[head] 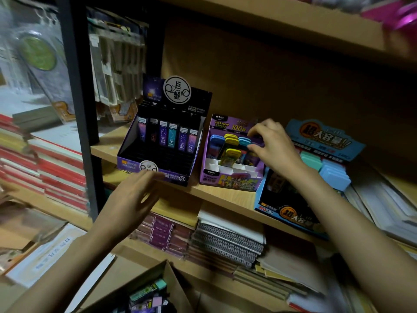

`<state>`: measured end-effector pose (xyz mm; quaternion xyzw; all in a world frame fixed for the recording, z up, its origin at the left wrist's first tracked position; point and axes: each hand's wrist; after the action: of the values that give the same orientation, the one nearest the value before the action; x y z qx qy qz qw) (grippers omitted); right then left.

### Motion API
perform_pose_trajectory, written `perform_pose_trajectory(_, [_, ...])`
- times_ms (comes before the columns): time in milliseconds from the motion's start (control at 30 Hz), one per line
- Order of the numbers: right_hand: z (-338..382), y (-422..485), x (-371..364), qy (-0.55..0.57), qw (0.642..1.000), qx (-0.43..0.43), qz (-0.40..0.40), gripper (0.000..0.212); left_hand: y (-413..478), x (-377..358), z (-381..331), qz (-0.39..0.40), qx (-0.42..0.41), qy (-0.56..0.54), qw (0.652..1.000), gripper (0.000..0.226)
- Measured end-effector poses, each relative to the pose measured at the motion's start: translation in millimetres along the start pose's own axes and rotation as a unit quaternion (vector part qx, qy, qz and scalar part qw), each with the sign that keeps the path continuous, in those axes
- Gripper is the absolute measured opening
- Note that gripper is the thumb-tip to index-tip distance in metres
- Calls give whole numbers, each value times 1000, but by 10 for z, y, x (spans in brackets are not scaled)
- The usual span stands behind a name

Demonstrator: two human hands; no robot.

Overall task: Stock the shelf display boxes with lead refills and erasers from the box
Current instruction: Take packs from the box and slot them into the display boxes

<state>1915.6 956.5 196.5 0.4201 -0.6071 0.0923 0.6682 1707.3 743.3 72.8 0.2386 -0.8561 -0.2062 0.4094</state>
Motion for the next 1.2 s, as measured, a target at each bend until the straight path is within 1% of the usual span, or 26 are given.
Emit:
perform_pose_trajectory(100, [131,-317,120,33,998,58,5,22,-283,-4,45,59,53,-13,997,26])
perform_pose_trajectory(167, [256,-596,110,58,992,104,44,15,-491,-86,112,112,101,-21,988,20])
perform_pose_trajectory(233, [412,-886,-27,92,980,138,109,13,-731,-233,187,142,172,-60,973,14])
perform_pose_trajectory(267, [501,-1030,-150,101,972,150,151,13,-869,-331,233,143,211,-82,964,13])
perform_pose_trajectory(367, [772,-1479,-664,108,939,174,277,17,-1386,-713,403,154,295,-104,937,16])
perform_pose_trajectory(467, [1009,-1972,-1268,148,900,158,377,14,-2042,-1103,552,206,361,-97,904,13])
perform_pose_trajectory(533, [1143,-2306,-1662,171,875,136,433,11,-2503,-1291,648,223,415,-95,877,14])
perform_pose_trajectory(667, [1349,-2889,-2342,207,824,78,522,14,-3284,-1499,806,243,493,-102,829,30])
perform_pose_trajectory(733, [1424,-3112,-2622,204,806,42,554,16,-3544,-1542,855,219,523,-127,814,35])
perform_pose_trajectory(767, [1458,-3204,-2734,196,801,20,565,16,-3635,-1558,867,198,537,-145,807,34])
perform_pose_trajectory(833, [1493,-3344,-2948,174,794,-35,581,19,-3746,-1591,872,149,564,-189,790,20])
perform_pose_trajectory(867, [1501,-3405,-3045,159,790,-61,589,21,-3772,-1621,873,113,583,-227,772,16])
perform_pose_trajectory(900, [1508,-3452,-3119,142,784,-84,599,23,-3782,-1667,884,76,607,-252,750,16])
perform_pose_trajectory(967, [1526,-3526,-3232,126,765,-140,615,26,-3749,-1795,867,7,645,-267,716,23])
perform_pose_trajectory(1000, [1541,-3565,-3294,128,756,-171,619,35,-3722,-1875,844,-22,657,-279,700,25])
perform_pose_trajectory(1067, [1614,-3627,-3377,134,750,-240,601,78,-3653,-2051,798,-64,684,-317,654,26])
perform_pose_trajectory(1100, [1670,-3643,-3393,132,751,-273,586,89,-3614,-2124,786,-77,694,-326,638,27])
perform_pose_trajectory(1133, [1726,-3663,-3413,119,757,-294,571,91,-3588,-2189,785,-82,703,-327,626,26])
perform_pose_trajectory(1167, [1785,-3679,-3422,98,762,-309,560,88,-3566,-2239,787,-79,716,-326,612,22])
perform_pose_trajectory(1200, [1830,-3700,-3435,77,771,-315,548,82,-3541,-2288,788,-75,732,-318,598,28])
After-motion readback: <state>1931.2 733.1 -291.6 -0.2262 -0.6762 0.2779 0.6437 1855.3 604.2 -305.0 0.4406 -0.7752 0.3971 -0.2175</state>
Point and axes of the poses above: each hand's wrist, its own y-axis towards the middle knuckle, its own x-axis out of the back of the hand, z = x × y, and after that the axes turned 10 degrees about -y, right-handed
